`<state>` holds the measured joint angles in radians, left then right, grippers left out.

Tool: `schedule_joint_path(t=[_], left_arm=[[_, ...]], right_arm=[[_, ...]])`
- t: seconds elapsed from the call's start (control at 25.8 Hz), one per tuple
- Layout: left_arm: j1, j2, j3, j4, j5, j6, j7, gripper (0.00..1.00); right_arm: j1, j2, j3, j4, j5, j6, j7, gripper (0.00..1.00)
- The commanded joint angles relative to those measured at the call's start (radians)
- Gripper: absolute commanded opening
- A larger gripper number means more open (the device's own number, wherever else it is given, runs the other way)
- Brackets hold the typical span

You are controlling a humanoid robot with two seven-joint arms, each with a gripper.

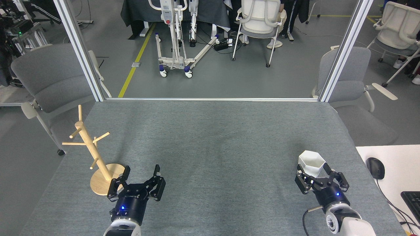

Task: Hang cup on storage rack
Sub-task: 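Hold the white cup in the right gripper and lift it slightly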

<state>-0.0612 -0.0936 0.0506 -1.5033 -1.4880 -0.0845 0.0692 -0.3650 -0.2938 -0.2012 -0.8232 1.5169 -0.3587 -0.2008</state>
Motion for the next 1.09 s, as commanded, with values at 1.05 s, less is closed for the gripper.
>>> schedule_joint_path(t=[1.05], left_arm=[[0.008, -0.002, 0.0, 0.002, 0.0, 0.005, 0.0, 1.0]], right_arm=[[-0.011, -0.013, -0.007, 0.015, 0.0, 0.0, -0.006, 1.0]])
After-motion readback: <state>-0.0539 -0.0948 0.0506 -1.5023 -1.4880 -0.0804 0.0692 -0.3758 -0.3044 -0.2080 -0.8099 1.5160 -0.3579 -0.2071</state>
